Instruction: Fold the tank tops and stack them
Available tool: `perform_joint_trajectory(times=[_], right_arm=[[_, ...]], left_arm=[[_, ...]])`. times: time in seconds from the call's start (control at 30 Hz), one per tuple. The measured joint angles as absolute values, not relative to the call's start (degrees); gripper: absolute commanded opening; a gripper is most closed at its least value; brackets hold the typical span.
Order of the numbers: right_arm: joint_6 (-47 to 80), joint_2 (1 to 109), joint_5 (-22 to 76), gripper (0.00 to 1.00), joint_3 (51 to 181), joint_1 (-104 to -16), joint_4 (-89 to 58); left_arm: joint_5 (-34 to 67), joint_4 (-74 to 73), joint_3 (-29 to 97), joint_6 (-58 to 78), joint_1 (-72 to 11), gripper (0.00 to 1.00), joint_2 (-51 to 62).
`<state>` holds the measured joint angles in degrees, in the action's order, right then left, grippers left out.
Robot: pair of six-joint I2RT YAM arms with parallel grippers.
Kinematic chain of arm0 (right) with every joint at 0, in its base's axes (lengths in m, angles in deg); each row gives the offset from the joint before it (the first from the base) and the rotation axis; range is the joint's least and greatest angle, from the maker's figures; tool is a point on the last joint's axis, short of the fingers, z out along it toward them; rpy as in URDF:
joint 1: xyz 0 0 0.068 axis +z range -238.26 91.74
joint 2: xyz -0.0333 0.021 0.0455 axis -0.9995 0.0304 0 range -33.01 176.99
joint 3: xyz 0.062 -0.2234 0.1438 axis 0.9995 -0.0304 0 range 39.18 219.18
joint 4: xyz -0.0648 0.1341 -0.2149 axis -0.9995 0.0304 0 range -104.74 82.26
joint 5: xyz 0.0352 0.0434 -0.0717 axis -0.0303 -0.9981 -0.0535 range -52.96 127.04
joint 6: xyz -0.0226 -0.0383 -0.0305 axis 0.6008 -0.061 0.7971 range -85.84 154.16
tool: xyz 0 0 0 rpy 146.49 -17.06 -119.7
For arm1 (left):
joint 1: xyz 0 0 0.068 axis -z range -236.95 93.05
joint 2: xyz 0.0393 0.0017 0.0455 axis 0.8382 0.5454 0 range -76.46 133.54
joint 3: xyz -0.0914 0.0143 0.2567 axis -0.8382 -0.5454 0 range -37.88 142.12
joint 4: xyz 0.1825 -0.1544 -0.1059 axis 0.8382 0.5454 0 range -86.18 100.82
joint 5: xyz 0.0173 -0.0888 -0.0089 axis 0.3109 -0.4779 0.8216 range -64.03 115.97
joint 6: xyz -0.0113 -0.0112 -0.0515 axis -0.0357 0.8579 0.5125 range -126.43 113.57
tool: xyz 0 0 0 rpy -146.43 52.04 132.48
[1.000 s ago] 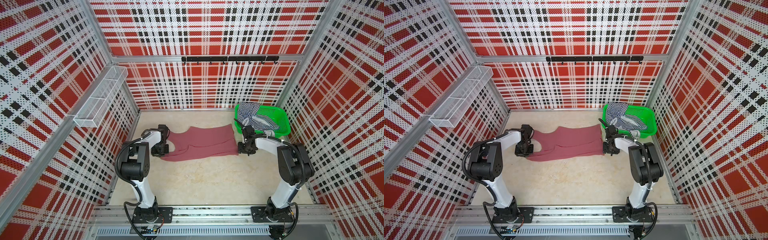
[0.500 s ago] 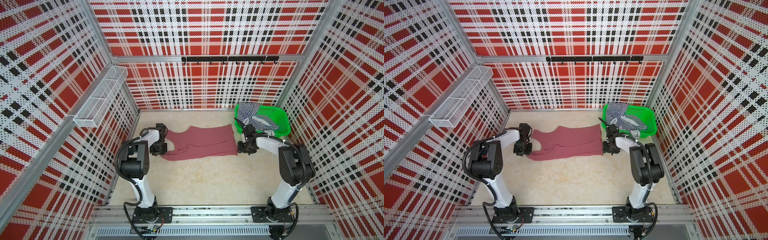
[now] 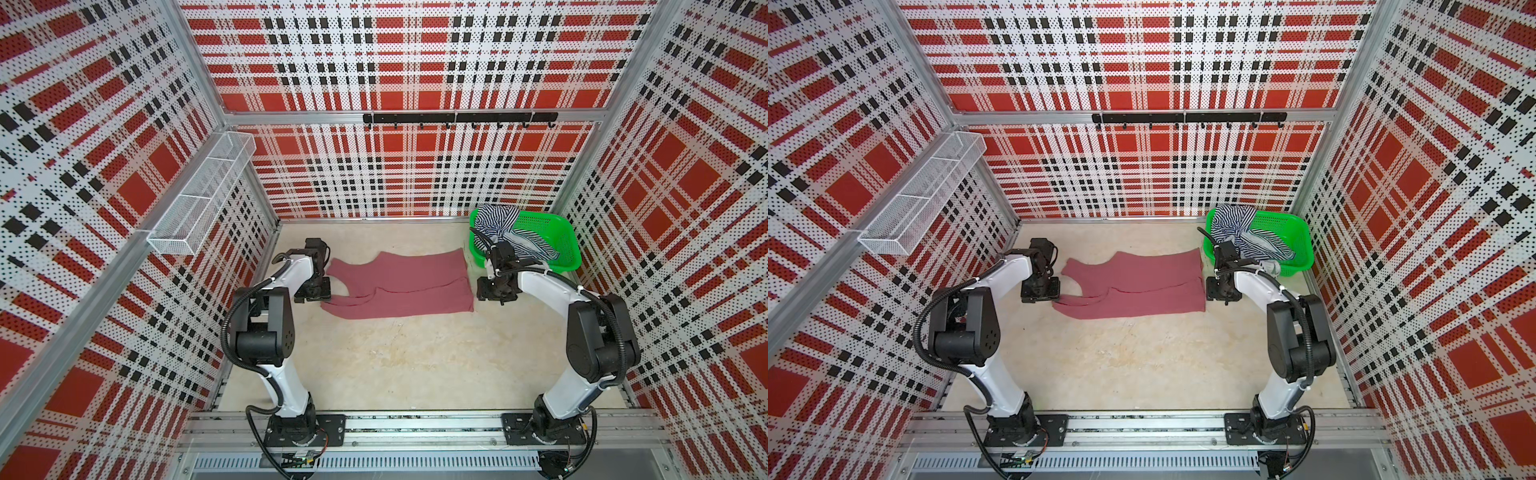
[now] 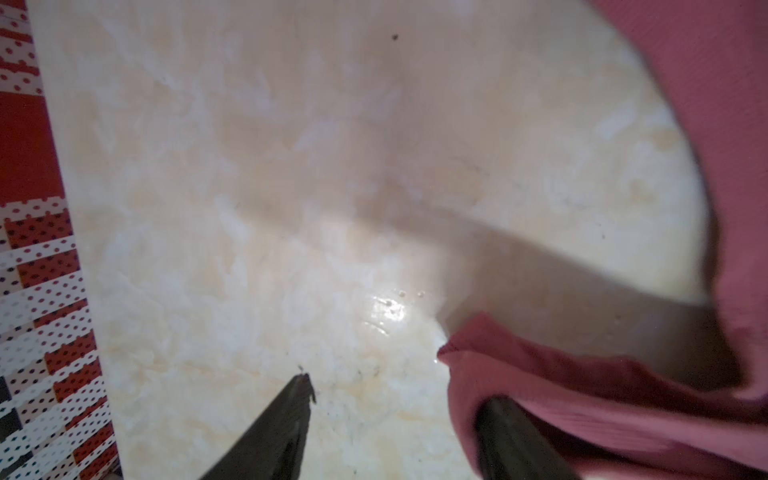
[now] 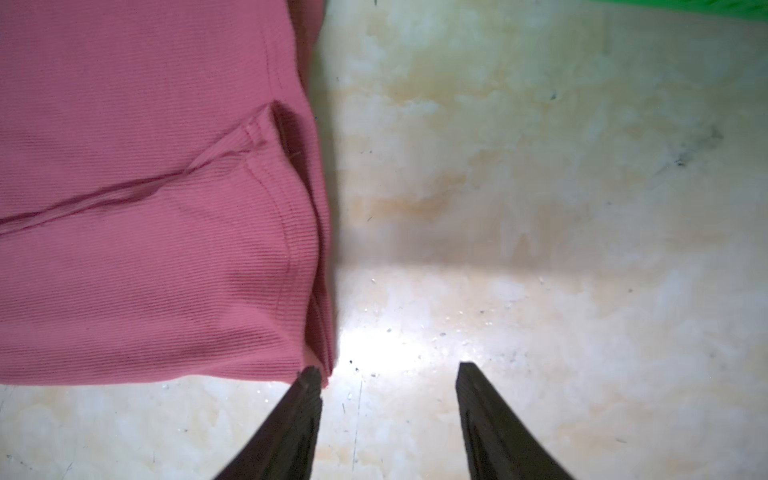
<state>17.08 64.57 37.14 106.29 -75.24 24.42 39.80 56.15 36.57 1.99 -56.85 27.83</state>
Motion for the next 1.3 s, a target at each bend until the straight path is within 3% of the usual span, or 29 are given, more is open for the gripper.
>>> perform_joint_trajectory(times=[0.17, 0.4, 0.73, 1.03, 1.2, 1.3], right_arm=[[17.17, 63.23, 38.36, 0.56, 108.08, -73.65, 24.81], [15.22, 64.85, 35.72, 0.56, 111.34, -67.40, 22.12], [11.57, 70.29, 29.58, 0.56, 115.77, -62.68, 15.24], [10.30, 70.82, 28.68, 0.50, 112.80, -62.50, 14.65], [8.07, 73.55, 27.44, 0.43, 112.78, -60.93, 11.87], [6.48, 75.39, 27.33, 0.35, 112.69, -59.57, 10.45]], left_arm=[[41.90, 57.44, 36.57, 2.10, -59.19, 0.73, 25.99], [40.87, 55.61, 36.24, 2.06, -63.36, 0.91, 24.18], [31.97, 48.44, 36.42, 1.99, -63.52, 0.92, 26.34], [35.65, 48.09, 39.48, 5.58, -61.83, 0.78, 22.91], [31.60, 38.78, 39.68, 10.98, -51.01, 0.57, 20.18], [28.08, 33.49, 38.23, 14.10, -45.24, 0.51, 22.32]])
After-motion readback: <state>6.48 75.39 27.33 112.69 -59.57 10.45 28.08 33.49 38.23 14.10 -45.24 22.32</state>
